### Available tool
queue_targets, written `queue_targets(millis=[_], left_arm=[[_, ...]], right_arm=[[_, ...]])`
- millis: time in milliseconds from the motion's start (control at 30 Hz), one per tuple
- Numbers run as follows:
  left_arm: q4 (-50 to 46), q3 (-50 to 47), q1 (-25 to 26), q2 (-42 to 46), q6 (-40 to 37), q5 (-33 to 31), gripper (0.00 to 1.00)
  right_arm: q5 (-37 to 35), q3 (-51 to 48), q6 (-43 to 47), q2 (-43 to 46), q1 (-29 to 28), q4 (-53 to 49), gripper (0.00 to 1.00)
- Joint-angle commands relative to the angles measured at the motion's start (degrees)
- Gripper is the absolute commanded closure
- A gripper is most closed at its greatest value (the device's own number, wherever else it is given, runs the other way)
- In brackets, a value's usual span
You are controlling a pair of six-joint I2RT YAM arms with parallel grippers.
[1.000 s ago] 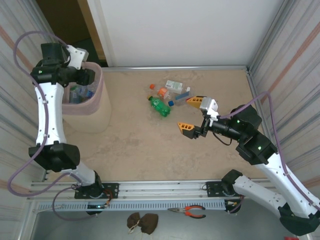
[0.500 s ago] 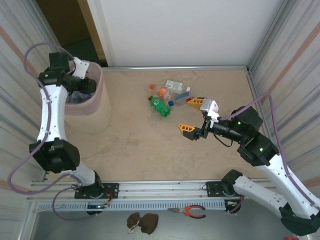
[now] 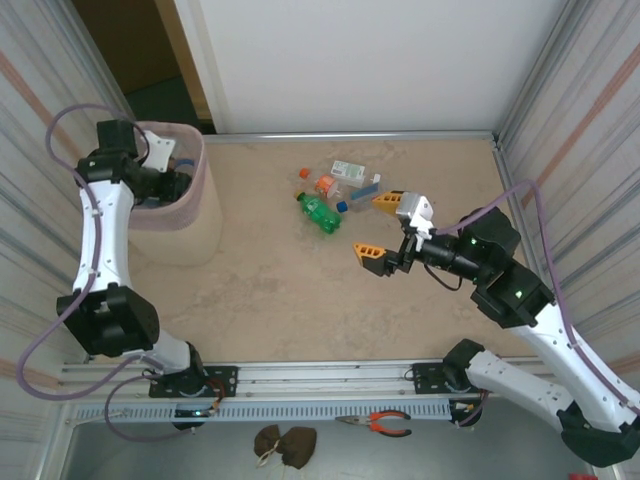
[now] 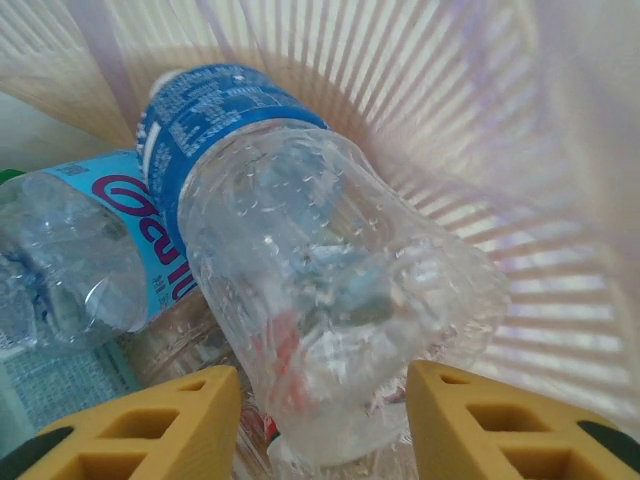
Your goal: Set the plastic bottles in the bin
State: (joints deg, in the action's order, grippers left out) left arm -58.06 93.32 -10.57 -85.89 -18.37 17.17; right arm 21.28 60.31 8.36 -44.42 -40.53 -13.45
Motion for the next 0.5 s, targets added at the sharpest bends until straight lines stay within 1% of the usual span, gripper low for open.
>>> queue_targets(millis=[0,133,233,300,367,467], left_arm=[[0.62,2.83,-0.70,4.45,1.60,2.92,0.49],[1.38,3.23,-1.36,7.11,2.35,5.35,0.46],[2.98,2.67,-1.86,9.19,2.98,7.87,0.45],[4.46,2.11,-1.91,10.55,3.45,9.51,0.45],[6.70,0.70,-1.91,12.31,4.44,13.04,0.45],[9.58,-1.07,-1.87,14.45,6.24,17.63,0.44]], right_arm=[[-4.83,2.14,-2.99,-1.19,-0.30,-0.67,0.15],[-11.56,3.32,-7.56,-3.74,0.15,-1.20,0.15],[-14.78,4.60,-12.01,-6.33,1.89,-2.28,0.15],[-15.13,5.93,-16.56,-8.57,4.44,-3.87,0.15],[-15.20,7.66,-21.98,-11.08,7.73,-6.09,0.15],[-15.21,9.50,-27.49,-15.12,11.54,-9.15,0.17]])
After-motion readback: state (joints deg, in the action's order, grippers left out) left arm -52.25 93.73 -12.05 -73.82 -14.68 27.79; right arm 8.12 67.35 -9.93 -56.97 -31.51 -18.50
